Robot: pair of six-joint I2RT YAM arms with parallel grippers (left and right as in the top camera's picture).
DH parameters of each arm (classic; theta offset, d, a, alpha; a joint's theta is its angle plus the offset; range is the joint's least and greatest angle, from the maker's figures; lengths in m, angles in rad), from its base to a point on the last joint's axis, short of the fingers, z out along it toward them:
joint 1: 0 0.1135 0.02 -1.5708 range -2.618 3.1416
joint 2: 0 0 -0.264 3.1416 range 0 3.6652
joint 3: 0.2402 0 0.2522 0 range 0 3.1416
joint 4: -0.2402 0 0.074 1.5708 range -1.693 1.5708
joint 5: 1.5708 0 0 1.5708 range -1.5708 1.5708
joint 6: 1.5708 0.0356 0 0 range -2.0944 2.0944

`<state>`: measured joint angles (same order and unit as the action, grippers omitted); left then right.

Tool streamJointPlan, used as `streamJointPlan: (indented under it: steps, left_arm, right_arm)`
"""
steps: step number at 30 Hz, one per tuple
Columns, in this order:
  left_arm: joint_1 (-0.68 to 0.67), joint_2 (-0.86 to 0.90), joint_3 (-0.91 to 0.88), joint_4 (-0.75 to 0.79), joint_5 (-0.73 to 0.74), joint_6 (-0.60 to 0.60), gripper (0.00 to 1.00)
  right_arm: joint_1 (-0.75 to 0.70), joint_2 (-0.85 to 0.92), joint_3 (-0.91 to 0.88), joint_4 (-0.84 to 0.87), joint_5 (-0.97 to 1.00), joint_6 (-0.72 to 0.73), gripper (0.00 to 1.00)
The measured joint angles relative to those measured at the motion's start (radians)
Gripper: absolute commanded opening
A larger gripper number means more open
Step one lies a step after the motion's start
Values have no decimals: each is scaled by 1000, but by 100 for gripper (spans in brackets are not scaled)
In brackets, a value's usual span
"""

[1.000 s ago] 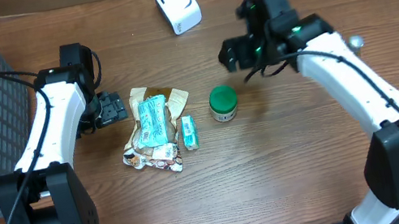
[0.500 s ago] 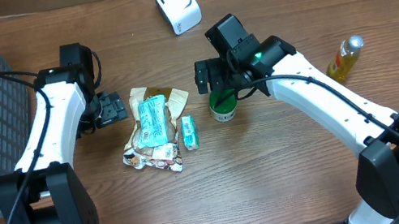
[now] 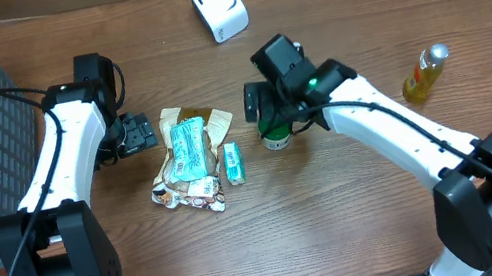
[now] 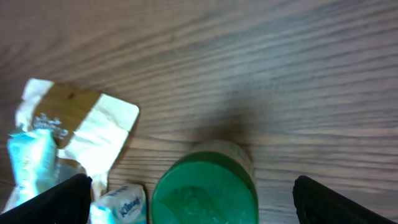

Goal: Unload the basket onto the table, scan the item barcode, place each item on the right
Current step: 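Move the right gripper left over the green-lidded jar, then lower the right gripper around the green-lidded jar and grasp it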

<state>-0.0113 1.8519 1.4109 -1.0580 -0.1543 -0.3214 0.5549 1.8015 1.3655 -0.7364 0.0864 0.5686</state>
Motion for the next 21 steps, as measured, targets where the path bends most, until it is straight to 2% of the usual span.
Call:
streamJointPlan:
  steps: [14, 21]
  left_arm:
    - [0, 0, 0, 0, 0, 0, 100]
    - [0, 0, 0, 0, 0, 0, 100]
  right_arm:
    - [82, 6, -98, 72, 105, 3, 99]
    - [80, 6, -101, 70, 139, 7, 85]
